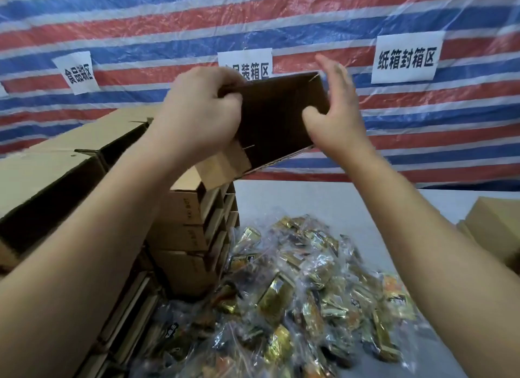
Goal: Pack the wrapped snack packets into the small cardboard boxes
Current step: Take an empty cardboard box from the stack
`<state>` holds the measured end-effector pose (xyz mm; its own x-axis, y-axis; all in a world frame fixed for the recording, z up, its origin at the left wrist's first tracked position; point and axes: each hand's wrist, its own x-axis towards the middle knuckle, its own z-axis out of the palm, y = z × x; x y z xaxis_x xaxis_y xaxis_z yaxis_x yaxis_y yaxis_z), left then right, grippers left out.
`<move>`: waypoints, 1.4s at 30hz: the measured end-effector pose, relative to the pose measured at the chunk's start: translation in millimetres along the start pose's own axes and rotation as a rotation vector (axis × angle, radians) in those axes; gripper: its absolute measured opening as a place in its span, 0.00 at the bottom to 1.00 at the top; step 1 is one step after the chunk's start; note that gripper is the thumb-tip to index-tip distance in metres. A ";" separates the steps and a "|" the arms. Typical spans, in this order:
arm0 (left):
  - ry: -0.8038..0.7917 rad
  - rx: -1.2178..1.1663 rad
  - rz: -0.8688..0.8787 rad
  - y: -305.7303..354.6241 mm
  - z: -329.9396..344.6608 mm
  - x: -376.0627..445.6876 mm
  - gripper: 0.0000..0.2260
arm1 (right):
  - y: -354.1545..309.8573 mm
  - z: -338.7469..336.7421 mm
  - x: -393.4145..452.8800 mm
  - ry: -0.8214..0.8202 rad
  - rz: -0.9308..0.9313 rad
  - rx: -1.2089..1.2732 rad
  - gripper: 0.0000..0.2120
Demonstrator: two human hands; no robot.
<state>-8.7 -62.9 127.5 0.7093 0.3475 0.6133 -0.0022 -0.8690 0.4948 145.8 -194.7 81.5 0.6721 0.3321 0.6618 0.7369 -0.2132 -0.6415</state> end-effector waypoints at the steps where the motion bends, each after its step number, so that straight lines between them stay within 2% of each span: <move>1: -0.049 -0.054 0.009 5.6 2.5 -2.5 0.14 | 0.1 -18.2 1.8 -0.016 -0.014 -0.069 0.32; 5: -0.246 -0.329 -0.017 17.7 33.8 -20.9 0.12 | 20.6 -79.8 -12.8 -0.234 0.018 -0.439 0.25; 8: -0.351 -0.427 -0.063 14.3 74.8 -44.4 0.14 | 45.4 -103.2 -52.1 -0.389 0.105 -0.517 0.11; 10: -0.480 -0.486 -0.102 5.1 104.4 -69.3 0.13 | 66.0 -110.9 -86.8 -0.417 0.159 -0.548 0.04; 12: -0.597 -0.503 -0.165 -7.3 131.5 -100.8 0.12 | 86.6 -111.1 -128.3 -0.430 0.229 -0.565 0.01; 16: -0.729 -0.544 -0.358 -36.7 165.1 -176.3 0.14 | 116.9 -91.3 -220.7 -0.559 0.384 -0.600 0.05; 26: -0.939 -0.328 -0.657 -106.5 189.3 -347.9 0.07 | 141.8 -15.2 -403.7 -0.900 0.608 -0.580 0.09; 28: -0.955 -0.347 -0.705 -117.0 197.6 -367.0 0.09 | 147.0 -2.6 -424.3 -0.900 0.635 -0.553 0.07; 31: -0.899 -0.367 -0.764 -123.8 207.2 -375.0 0.08 | 154.3 6.5 -435.5 -0.875 0.646 -0.538 0.04; 36: -0.913 -0.335 -0.741 -129.9 212.5 -375.4 0.07 | 161.7 6.1 -436.6 -0.906 0.639 -0.513 0.03; 40: -0.892 -0.344 -0.695 -129.8 210.7 -377.6 0.07 | 160.8 0.1 -436.1 -0.885 0.652 -0.456 0.11; 42: -0.861 -0.351 -0.695 -130.9 212.5 -378.8 0.07 | 163.4 -5.1 -426.3 -0.815 0.712 -0.373 0.15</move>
<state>-127.3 -155.6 -300.4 0.8788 0.2398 -0.4126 0.4764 -0.3920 0.7870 -19.9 -375.8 -303.4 0.7994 0.4945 -0.3414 0.2745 -0.8059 -0.5245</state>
